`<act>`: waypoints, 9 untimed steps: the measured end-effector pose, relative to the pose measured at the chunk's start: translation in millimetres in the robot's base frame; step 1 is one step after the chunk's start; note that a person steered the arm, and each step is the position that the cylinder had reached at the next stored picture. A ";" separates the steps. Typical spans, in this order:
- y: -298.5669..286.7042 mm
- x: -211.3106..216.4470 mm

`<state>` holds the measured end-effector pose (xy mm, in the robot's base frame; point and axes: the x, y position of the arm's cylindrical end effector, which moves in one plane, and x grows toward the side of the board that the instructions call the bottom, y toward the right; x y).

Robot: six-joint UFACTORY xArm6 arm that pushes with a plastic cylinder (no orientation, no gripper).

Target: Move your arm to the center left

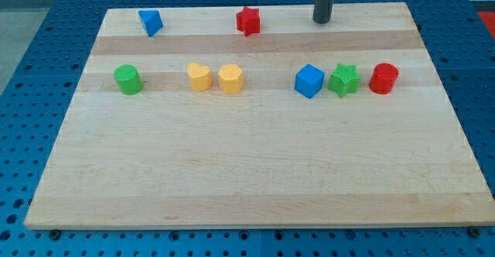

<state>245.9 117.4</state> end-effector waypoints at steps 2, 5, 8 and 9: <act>-111.2 25.0; -283.9 87.5; -421.9 115.7; -421.8 156.7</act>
